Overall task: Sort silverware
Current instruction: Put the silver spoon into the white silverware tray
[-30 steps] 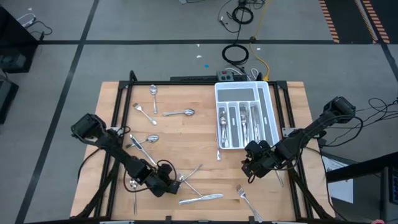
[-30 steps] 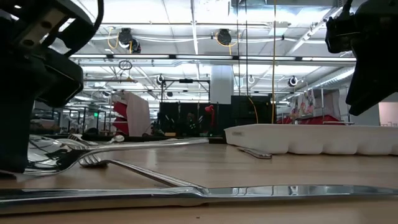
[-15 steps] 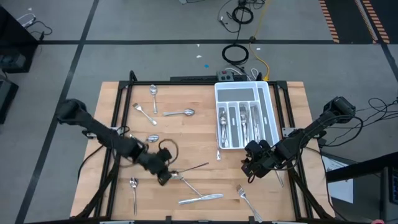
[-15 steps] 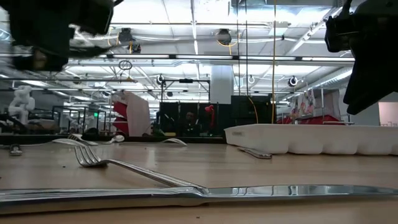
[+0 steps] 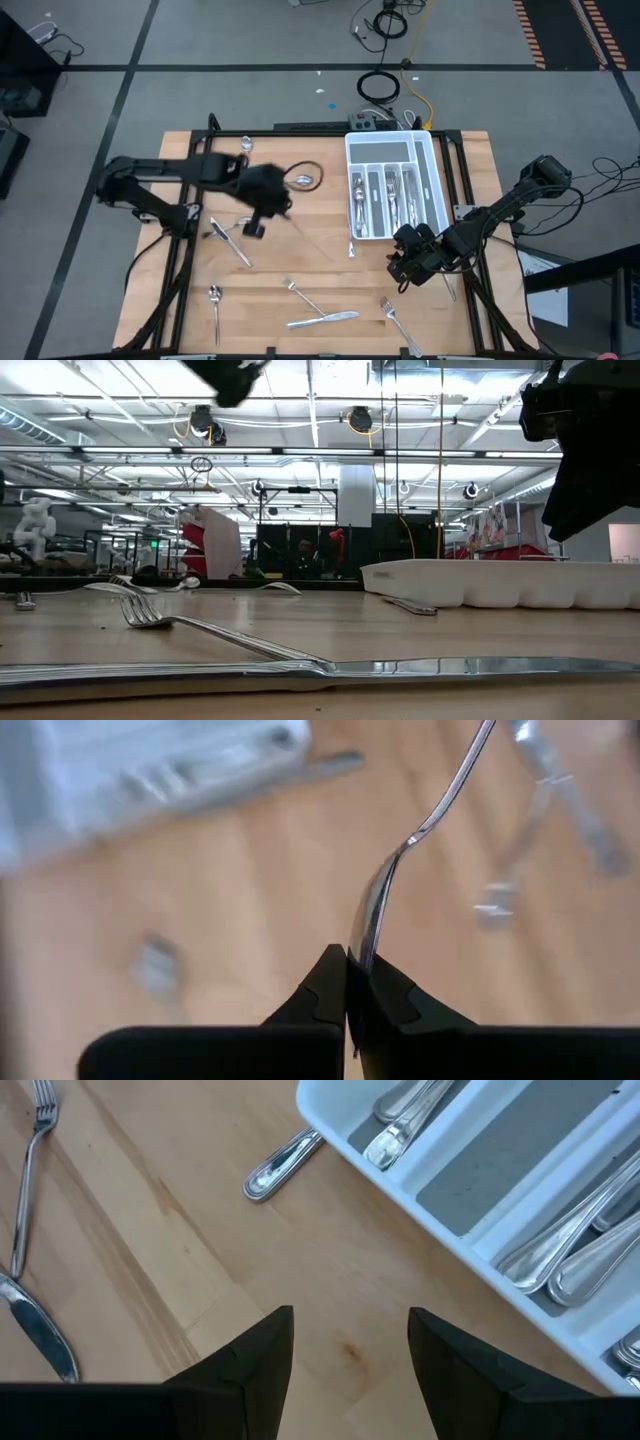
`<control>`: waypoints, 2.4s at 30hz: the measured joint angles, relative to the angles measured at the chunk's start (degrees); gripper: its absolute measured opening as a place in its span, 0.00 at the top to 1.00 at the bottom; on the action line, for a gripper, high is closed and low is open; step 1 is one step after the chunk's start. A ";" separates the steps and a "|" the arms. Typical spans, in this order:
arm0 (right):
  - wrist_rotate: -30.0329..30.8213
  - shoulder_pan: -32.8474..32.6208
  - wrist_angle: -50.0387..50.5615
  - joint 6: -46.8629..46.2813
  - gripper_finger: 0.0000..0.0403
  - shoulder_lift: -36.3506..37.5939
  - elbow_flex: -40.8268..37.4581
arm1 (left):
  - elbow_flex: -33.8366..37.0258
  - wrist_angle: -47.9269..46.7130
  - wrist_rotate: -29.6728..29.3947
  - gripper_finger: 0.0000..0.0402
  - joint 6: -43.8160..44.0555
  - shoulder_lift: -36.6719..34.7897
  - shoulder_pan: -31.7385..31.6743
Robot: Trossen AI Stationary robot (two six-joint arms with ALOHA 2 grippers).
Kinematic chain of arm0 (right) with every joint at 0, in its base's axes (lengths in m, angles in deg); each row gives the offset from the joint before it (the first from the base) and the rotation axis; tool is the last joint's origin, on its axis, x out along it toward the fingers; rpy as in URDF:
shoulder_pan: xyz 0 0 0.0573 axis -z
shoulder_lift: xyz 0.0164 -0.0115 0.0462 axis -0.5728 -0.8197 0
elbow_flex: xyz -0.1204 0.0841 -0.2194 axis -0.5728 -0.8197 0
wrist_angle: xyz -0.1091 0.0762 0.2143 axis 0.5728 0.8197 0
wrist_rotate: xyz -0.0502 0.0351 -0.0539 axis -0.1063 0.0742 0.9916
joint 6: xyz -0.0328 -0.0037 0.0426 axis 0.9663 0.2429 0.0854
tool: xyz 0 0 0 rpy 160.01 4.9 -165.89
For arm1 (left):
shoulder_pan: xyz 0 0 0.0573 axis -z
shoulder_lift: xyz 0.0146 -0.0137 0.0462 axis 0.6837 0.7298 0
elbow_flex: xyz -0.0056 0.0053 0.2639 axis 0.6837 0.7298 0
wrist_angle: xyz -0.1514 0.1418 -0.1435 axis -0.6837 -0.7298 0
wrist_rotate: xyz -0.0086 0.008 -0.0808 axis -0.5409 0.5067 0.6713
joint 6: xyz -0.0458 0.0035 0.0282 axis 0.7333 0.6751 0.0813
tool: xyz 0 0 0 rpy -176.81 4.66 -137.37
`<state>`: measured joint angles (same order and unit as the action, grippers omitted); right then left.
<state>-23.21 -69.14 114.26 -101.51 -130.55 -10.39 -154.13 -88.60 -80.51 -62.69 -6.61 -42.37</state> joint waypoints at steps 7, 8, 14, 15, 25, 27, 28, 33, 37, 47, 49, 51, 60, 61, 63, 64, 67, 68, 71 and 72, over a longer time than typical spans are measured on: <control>0.49 0.00 -0.19 -3.36 0.53 0.00 0.00 | -16.99 -5.61 -9.15 0.99 -27.74 14.29 -6.28; 1.19 0.00 -0.24 -3.83 0.53 0.00 0.00 | -19.02 -5.58 -10.86 0.99 -30.66 16.49 -7.12; 5.46 0.15 -0.40 -5.70 0.53 0.00 0.00 | -29.10 -5.31 -13.79 0.99 -51.76 29.66 -11.63; 5.77 0.22 -0.36 -6.38 0.53 0.00 0.00 | -30.27 -5.03 -14.35 0.99 -54.77 31.72 -12.31; 6.25 0.37 0.05 -8.85 0.53 0.00 0.00 | -38.32 6.49 -18.16 0.99 -69.75 46.53 -17.66; 6.21 0.37 0.45 -8.91 0.53 0.00 0.00 | -39.89 6.59 -17.97 0.99 -70.58 47.95 -17.59; 6.19 0.37 0.72 -8.91 0.54 0.00 0.00 | -40.50 6.66 -18.70 0.99 -70.61 48.39 -17.53; 6.14 0.37 1.58 -8.73 0.54 0.00 0.00 | -43.68 2.23 -18.45 0.99 -67.66 47.60 -16.44; 6.11 0.37 2.81 -8.54 0.54 0.00 0.00 | -48.16 -2.06 -16.36 0.99 -64.17 46.54 -14.93; 6.11 0.37 4.32 -6.98 0.54 0.00 0.00 | -51.51 -3.16 -6.21 0.99 -55.70 45.58 -12.51; 6.28 0.37 4.43 -6.34 0.54 0.00 0.00 | -51.46 -2.11 -6.31 0.99 -55.69 46.16 -12.76; 7.25 0.37 4.47 -5.61 0.54 0.00 0.00 | -51.46 1.49 -6.32 0.99 -55.65 47.07 -12.79; 10.58 0.37 4.88 -5.38 0.54 -0.04 -0.02 | -51.44 -1.07 -4.95 0.99 -57.23 54.02 -13.65; 10.59 0.37 4.84 -5.07 0.54 -0.02 0.00 | -51.44 -1.81 -4.97 0.99 -58.19 54.70 -13.70; 10.58 0.37 4.86 -4.58 0.54 -0.04 -0.02 | -51.46 -1.26 -4.91 0.99 -59.10 56.02 -13.76; 10.60 0.35 4.86 -4.52 0.54 -0.03 -0.01 | -51.46 -0.93 -4.90 0.99 -59.27 56.65 -13.91; 10.67 0.37 4.86 -4.43 0.54 -0.02 -0.02 | -51.46 -0.14 -4.87 0.99 -60.31 58.29 -14.83; 10.68 0.37 4.88 -4.43 0.54 -0.02 -0.01 | -51.46 0.19 -5.09 0.99 -60.39 58.83 -15.07; 10.65 0.36 4.88 -4.22 0.54 -0.02 -0.02 | -51.46 0.69 -6.64 0.99 -60.78 60.03 -16.00; 10.69 0.37 4.88 -4.19 0.54 -0.02 0.00 | -51.46 1.10 -6.95 0.99 -61.40 60.34 -16.26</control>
<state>-12.52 -68.77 119.14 -105.70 -130.57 -10.39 -205.59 -87.50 -87.47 -124.09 53.73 -58.64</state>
